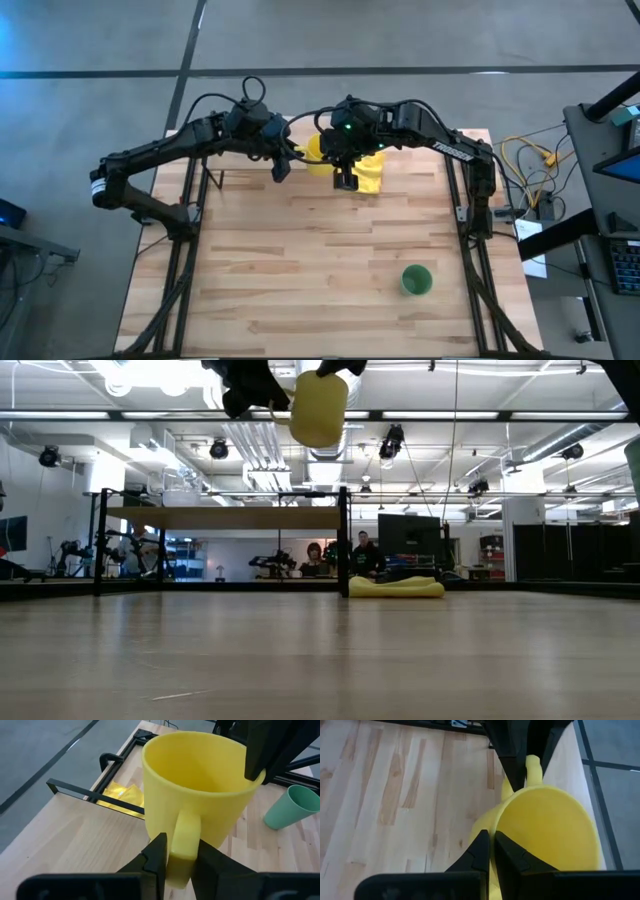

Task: Stack small to large cups/mugs on shelf
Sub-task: Put the yellow mug on the shelf

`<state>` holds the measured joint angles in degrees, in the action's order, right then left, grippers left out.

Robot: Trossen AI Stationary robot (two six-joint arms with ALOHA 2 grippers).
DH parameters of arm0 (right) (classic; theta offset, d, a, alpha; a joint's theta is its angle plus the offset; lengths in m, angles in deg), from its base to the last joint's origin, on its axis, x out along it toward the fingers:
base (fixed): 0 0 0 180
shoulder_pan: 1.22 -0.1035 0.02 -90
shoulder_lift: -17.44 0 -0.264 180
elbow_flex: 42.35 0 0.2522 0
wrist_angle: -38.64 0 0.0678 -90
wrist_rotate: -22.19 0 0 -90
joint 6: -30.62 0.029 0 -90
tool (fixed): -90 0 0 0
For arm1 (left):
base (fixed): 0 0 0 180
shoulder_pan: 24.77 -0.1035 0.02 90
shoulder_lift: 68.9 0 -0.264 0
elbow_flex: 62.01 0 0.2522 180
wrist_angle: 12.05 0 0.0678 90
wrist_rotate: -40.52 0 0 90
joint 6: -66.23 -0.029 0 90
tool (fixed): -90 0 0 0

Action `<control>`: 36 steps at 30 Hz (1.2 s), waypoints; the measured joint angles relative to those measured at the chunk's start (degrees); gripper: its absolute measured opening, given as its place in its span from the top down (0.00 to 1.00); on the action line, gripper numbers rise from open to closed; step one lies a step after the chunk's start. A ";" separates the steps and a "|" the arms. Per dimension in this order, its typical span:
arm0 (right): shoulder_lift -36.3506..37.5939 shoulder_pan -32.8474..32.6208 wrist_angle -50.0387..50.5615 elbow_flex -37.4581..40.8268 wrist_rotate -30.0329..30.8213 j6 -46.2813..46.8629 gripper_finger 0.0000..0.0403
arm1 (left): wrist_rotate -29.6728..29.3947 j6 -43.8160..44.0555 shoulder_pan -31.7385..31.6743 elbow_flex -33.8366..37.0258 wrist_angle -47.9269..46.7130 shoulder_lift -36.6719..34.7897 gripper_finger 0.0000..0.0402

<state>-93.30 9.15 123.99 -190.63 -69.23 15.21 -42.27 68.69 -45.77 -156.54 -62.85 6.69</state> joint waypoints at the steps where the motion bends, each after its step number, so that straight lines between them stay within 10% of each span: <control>1: 0.00 0.02 -0.02 0.00 0.03 0.31 0.98 | -0.26 -0.04 0.03 0.08 0.02 -0.02 0.89; 16: 0.11 0.09 -2.04 0.01 0.56 2.00 0.91 | -2.62 0.26 0.06 0.50 -0.22 -0.37 0.93; 36: 8.08 0.02 -1.93 0.02 4.65 10.94 0.91 | -22.17 12.93 0.00 6.85 -3.02 -3.05 0.93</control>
<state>-85.22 9.17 122.07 -190.60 -64.58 26.15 -64.43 81.62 -45.77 -149.68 -65.86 3.64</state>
